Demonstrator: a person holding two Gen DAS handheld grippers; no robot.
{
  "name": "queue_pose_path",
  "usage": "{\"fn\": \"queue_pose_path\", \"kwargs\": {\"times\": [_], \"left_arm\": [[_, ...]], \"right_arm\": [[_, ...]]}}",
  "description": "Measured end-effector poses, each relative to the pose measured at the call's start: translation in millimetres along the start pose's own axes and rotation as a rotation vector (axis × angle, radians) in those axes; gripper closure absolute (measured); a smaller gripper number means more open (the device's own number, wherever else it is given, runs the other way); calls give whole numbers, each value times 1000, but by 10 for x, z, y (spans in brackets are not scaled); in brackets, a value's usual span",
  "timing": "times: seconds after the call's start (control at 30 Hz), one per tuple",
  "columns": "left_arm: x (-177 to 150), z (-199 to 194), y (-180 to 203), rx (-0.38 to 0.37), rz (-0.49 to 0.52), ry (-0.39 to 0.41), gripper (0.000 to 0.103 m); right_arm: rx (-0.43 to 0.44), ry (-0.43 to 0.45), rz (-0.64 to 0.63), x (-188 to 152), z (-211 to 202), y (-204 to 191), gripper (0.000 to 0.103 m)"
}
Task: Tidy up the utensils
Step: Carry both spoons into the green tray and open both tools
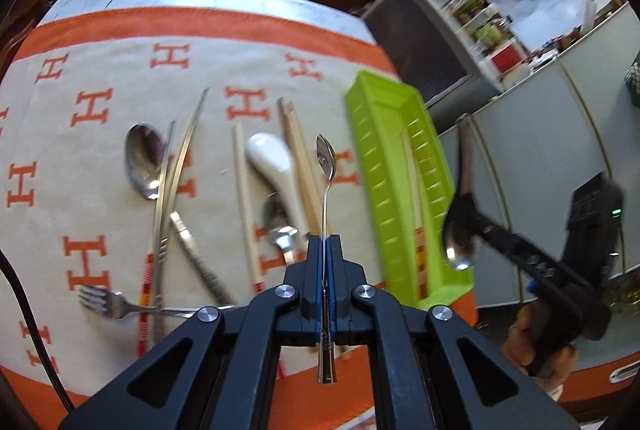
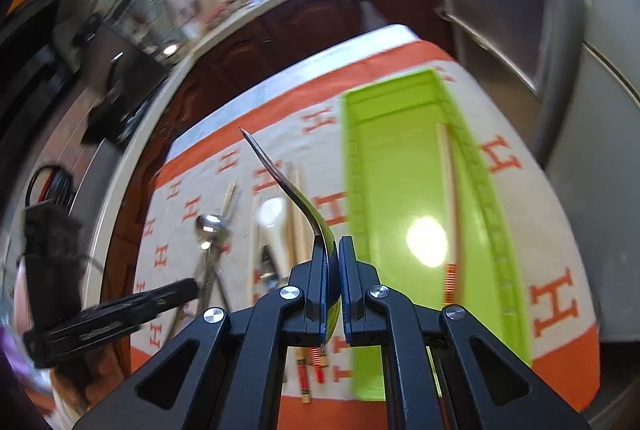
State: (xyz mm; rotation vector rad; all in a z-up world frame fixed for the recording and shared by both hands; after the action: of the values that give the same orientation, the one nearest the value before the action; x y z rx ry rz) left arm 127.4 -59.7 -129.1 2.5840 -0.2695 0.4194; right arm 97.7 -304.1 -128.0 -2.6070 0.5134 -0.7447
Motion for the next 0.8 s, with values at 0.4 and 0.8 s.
{"fn": "queue_pose_path", "kwargs": {"times": [0.4,0.8], "left_arm": [[235,582,836,-4,68,-29,103],[75,1157,1080,40,112,-104,102]], "right_arm": [[-206,-162,91,67,281,822,91],[-188,80,188,203,-245,874,72]]}}
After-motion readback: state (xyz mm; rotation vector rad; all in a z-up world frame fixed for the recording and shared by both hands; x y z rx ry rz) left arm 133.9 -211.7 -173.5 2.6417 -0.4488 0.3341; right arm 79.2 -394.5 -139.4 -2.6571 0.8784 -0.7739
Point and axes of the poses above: each gripper's, at about its wrist camera, not at the fingertips, and z roughly the way its jaws point, y to its right, x to its top, the point moved 4 cm from there along z, roughly the way its jaws point, and after that the axes turned 2 degrees about x, right-handed, at the moved point
